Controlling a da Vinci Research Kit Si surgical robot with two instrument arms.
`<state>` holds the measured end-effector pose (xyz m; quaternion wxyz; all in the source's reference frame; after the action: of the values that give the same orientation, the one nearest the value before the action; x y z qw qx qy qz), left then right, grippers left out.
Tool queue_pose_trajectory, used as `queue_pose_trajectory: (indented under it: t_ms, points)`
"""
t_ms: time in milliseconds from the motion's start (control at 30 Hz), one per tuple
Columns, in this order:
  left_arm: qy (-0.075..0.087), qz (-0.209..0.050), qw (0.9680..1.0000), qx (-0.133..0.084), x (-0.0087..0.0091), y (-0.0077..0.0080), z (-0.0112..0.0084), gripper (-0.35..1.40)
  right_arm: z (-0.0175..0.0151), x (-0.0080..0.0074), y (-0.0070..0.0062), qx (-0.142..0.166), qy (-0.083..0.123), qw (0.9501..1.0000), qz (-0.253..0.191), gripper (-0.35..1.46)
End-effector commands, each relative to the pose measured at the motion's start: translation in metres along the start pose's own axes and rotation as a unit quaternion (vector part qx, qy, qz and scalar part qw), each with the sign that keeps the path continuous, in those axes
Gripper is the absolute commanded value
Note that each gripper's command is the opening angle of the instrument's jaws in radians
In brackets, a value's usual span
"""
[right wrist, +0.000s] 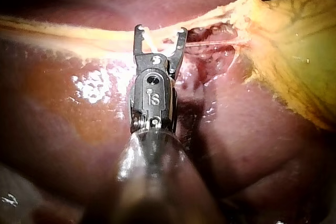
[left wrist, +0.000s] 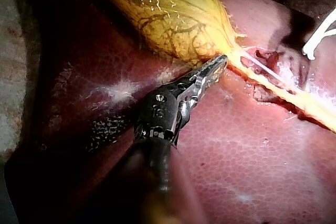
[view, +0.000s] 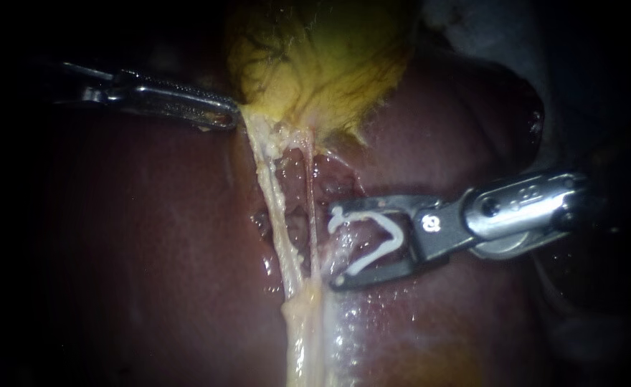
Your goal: Clipping first clip left tube
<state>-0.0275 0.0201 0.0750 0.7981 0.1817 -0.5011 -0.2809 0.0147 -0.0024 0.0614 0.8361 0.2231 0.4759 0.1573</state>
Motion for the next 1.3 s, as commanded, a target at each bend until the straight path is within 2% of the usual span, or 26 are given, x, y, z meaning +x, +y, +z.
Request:
queue_pose_trajectory:
  t_ms: [33, 133, 433, 900, 1200, 1300]
  points:
    - [0.0, 0.0, 1.0, 0.0, 0.0, 0.0, 0.0, -0.35, 0.0005, -0.0003, 0.0002, 0.004, 0.001, 1.0, 0.009, 0.53]
    - [0.0, 0.0, 1.0, 0.0, 0.0, 0.0, 0.0, -0.35, 0.0015, -0.0011, 0.0006, 0.011, 0.001, 0.9994, 0.033, 0.53]
    - [0.0, 0.0, 1.0, 0.0, 0.0, 0.0, 0.0, -0.35, 0.0042, -0.0039, 0.0026, 0.036, 0.017, 0.9946, 0.096, 0.53]
    - [0.0, 0.0, 1.0, 0.0, 0.0, 0.0, 0.0, -0.35, 0.0068, -0.008, 0.0052, 0.035, 0.019, 0.99, 0.135, 0.53]
    - [0.0, 0.0, 1.0, 0.0, 0.0, 0.0, -0.0001, -0.35, 0.0078, -0.0094, 0.0056, 0.033, 0.019, 0.9869, 0.157, 0.53]
    - [0.0, 0.0, 1.0, 0.0, 0.0, 0.0, -0.0001, -0.35, 0.0082, -0.0098, 0.0057, 0.043, 0.019, 0.9849, 0.166, 0.53]
